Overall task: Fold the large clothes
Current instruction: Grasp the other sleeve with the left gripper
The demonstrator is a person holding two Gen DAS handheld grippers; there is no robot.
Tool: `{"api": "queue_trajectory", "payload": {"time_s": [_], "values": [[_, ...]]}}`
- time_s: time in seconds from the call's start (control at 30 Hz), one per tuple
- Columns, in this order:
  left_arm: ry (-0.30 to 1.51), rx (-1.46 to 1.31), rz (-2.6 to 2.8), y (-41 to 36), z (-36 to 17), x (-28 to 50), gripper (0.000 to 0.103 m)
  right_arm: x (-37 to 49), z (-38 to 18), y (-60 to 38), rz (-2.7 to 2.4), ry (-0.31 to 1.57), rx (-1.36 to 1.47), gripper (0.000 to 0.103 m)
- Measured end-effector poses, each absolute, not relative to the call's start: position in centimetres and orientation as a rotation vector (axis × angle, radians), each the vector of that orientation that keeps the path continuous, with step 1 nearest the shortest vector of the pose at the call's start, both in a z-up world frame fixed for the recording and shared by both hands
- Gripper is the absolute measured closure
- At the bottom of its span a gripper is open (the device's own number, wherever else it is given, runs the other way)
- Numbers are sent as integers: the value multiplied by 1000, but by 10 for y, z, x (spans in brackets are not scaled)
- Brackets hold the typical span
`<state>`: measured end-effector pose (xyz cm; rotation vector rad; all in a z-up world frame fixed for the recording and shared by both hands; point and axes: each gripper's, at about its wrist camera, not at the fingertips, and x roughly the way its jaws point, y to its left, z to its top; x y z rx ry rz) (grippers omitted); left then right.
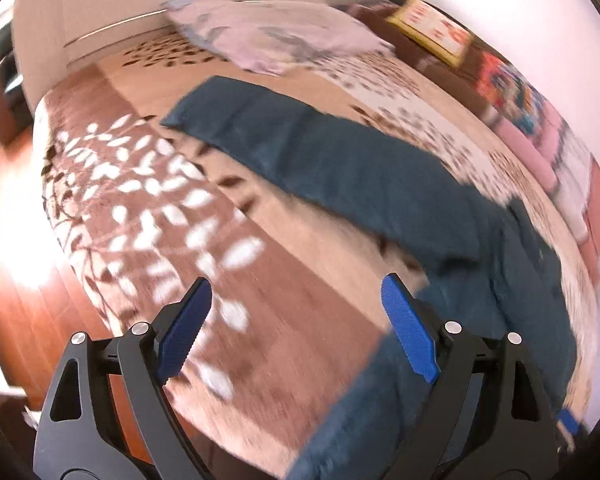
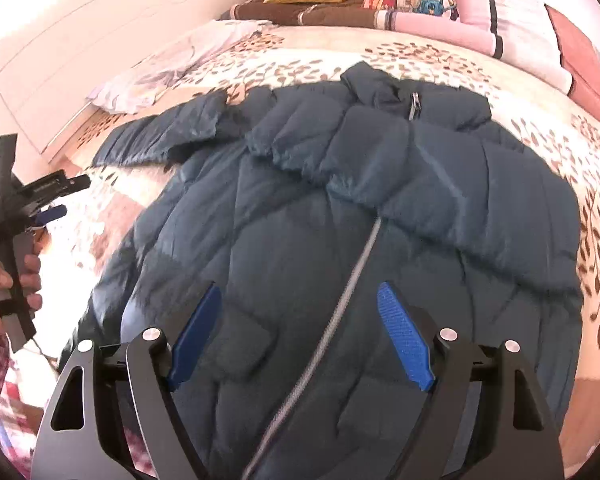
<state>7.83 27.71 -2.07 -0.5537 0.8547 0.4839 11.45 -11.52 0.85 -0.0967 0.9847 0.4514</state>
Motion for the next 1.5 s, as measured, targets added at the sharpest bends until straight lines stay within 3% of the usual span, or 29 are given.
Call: {"api": "queue_trajectory", "payload": {"time_s": [0.47,0.53,0.6,0.73,0.77,0.8,0.87,0.93,1.0,1.2,1.5], "values": [[815,-970,560,402,-76,136,18,121,10,-107,445,955,-93,25],[804,-1014,542,410,-84,140,26,124,6,-108,441,986,-80,25],[812,-1031,529,414,-90,145,40,124,3,-109,434,1002,-63,25],[824,-1027,540,420,-98,156,51,127,-6,-112,435,1049,-30,25],[813,-1018,544,420,-98,158,57,127,-8,-112,436,1059,-27,25],[810,-1012,543,421,-97,161,69,127,-10,-113,436,1064,-25,25],[813,-1016,534,424,-99,165,80,126,-12,-114,436,1075,-23,27],[808,-1019,536,425,-99,167,82,125,-13,-116,438,1080,-16,27],[800,-1009,534,427,-99,170,99,123,-14,-118,436,1079,-15,27],[717,-892,498,415,-69,170,102,119,-14,-125,430,1082,-6,29],[512,-613,162,327,54,165,102,110,-7,-144,418,1057,42,29]]}}
